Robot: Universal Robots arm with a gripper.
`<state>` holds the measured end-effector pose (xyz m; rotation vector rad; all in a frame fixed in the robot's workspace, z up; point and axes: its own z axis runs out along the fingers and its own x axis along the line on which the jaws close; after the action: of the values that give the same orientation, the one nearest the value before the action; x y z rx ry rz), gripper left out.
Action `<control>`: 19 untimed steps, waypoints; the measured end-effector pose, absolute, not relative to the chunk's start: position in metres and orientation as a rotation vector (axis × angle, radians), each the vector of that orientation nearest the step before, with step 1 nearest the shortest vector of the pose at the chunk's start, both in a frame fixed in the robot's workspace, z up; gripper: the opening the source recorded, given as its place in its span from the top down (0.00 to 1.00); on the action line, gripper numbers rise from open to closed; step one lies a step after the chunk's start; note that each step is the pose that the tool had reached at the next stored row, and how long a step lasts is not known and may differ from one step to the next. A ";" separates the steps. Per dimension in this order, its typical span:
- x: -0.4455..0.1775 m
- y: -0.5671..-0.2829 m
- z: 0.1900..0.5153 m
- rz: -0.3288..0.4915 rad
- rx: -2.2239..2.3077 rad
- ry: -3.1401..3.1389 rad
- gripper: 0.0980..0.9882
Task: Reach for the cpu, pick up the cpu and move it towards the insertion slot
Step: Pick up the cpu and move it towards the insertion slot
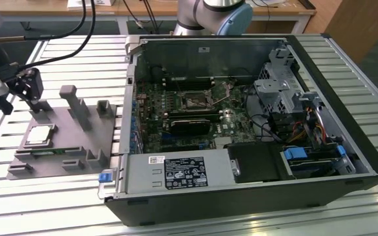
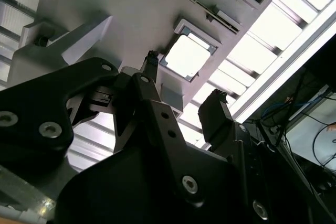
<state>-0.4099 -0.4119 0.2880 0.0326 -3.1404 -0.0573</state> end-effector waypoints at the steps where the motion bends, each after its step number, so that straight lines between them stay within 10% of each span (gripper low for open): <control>1: -0.410 -0.412 0.287 -0.057 0.033 -3.140 0.45; 19: -0.410 -0.413 0.273 -0.057 0.033 -3.140 0.45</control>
<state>-0.4100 -0.4130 0.2731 0.0326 -3.1404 -0.0573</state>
